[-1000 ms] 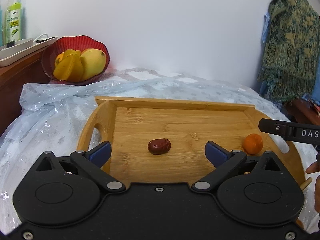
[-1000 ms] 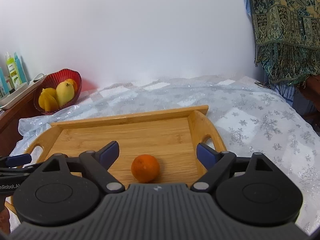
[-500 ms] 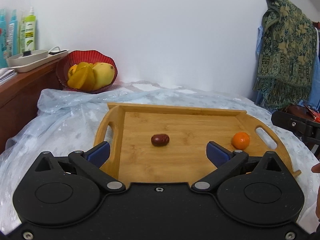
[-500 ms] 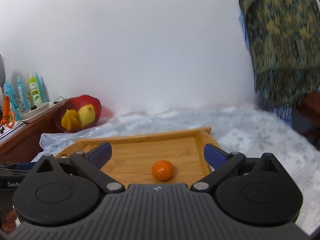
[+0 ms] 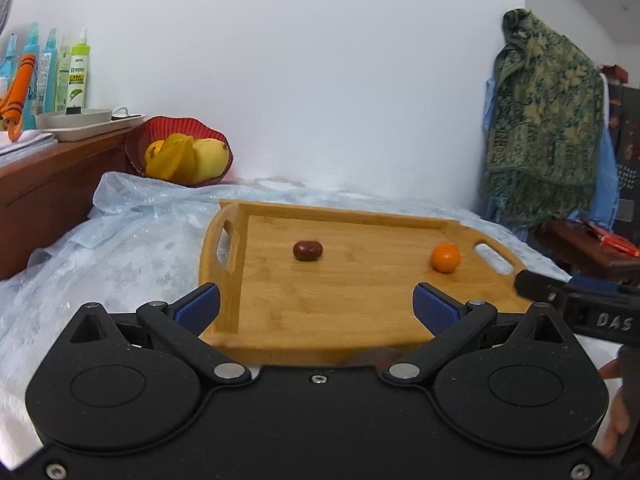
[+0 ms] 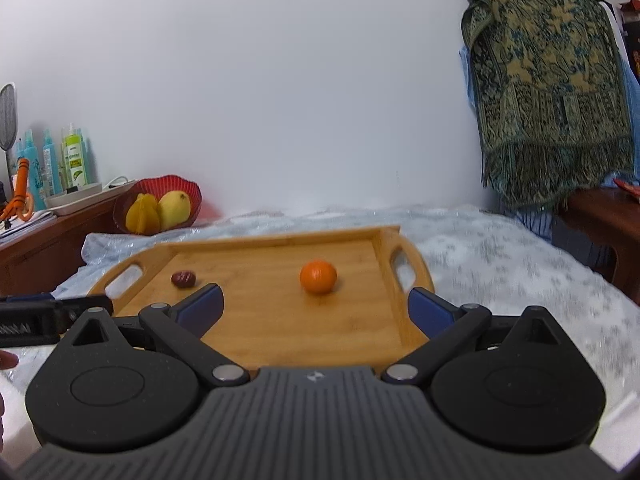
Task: Organize fruits
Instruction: 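Move both tools back toward the remaining fruits in front of the tray, then grasp a mandarin with the left tool while the right tool grasps the large orange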
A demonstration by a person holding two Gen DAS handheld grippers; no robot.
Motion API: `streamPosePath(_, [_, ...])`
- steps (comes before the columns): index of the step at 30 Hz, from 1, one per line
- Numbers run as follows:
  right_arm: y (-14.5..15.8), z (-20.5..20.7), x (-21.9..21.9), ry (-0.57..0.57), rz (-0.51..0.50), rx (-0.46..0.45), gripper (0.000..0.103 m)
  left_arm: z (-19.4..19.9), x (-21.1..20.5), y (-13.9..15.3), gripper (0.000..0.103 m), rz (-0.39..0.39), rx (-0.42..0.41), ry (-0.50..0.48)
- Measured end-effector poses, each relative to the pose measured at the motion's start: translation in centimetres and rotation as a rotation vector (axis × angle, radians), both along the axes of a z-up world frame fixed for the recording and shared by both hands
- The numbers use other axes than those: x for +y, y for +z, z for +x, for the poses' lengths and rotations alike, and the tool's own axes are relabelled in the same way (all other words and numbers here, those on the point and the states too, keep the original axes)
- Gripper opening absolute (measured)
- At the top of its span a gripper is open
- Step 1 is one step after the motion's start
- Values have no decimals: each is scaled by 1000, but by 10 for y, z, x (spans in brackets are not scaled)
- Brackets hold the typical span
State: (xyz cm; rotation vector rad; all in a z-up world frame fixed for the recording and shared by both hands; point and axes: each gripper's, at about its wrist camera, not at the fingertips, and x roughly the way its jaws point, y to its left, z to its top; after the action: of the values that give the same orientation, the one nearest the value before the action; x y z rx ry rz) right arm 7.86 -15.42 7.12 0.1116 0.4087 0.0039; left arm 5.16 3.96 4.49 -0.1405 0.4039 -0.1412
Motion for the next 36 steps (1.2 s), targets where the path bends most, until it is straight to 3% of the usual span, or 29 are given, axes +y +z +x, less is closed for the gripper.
streamPosePath(6, [-9, -20, 9, 0, -7, 10, 103, -25, 5, -6, 103, 0, -14, 13])
streamPosePath(13, [-9, -52, 20, -57, -98, -90, 103, -53, 4, -18, 103, 38, -4, 21])
streamPosePath(17, [-13, -57, 23, -54, -95, -77, 103, -60, 2, -21, 102, 42, 3, 11])
streamPosePath(18, [-14, -58, 23, -57, -85, -68, 102, -62, 2, -21, 94, 41, 0, 6])
streamPosePath(19, [-15, -58, 23, -61, -76, -62, 102, -64, 1, -20, 75, 44, -3, 2])
streamPosePath(21, [-16, -59, 21, -68, -58, -49, 98, -66, -1, -21, 51, 67, 3, -3])
streamPosePath(22, [-17, -59, 20, -70, -49, -44, 94, -66, -2, -22, 46, 78, 10, -3])
streamPosePath(29, [-22, -60, 19, -41, -9, 5, 73, -72, -4, -27, 39, 96, 32, -6])
streamPosePath(36, [-28, -54, 20, -28, 25, 59, 63, -78, -8, -32, 32, 156, 29, 27])
